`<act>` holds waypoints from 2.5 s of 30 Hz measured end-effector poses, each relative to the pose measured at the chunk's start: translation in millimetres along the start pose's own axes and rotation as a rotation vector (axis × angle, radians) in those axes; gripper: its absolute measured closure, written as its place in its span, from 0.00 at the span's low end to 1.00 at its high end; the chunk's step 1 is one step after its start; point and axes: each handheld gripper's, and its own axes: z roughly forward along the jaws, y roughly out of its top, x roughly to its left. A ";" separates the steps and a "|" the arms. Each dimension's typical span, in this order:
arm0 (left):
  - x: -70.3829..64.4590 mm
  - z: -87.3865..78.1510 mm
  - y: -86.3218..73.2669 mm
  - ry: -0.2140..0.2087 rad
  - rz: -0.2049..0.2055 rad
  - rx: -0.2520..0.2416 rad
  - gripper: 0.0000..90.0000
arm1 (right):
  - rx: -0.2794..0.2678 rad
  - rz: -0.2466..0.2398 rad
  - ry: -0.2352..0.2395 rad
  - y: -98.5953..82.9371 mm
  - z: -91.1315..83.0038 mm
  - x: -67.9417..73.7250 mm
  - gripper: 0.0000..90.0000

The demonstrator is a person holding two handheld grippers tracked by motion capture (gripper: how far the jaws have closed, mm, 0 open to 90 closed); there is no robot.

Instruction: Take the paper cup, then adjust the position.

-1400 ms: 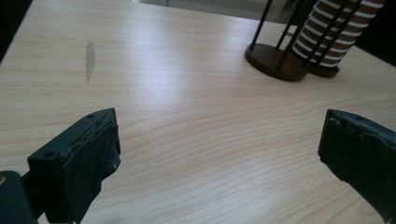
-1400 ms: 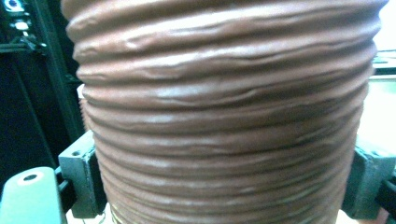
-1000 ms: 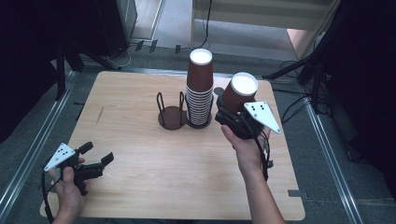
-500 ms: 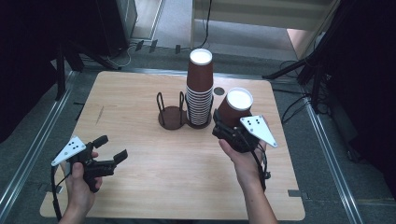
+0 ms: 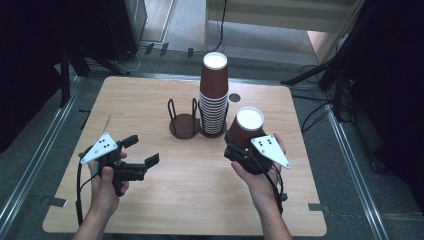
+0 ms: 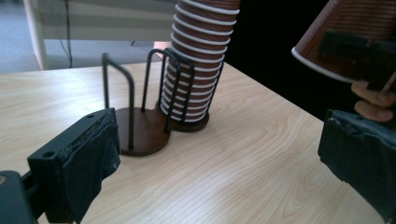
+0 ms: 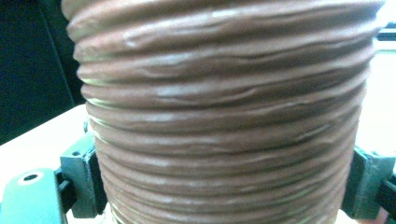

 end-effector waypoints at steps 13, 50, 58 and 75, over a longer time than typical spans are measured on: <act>-12.3 8.7 9.3 0.015 0.052 0.108 0.00 | 0.052 -0.076 0.028 -28.3 -1.8 14.9 0.12; -30.2 34.4 -5.6 -0.132 0.021 0.194 0.00 | 0.113 -0.353 0.044 -82.8 4.4 64.6 0.12; -40.1 41.3 -5.5 -0.162 0.057 0.265 0.00 | 0.096 -0.400 0.073 -88.8 4.6 77.4 0.12; -62.6 56.0 -4.6 -0.195 0.185 0.361 0.10 | 0.065 -0.517 0.176 -103.6 -3.9 98.0 0.12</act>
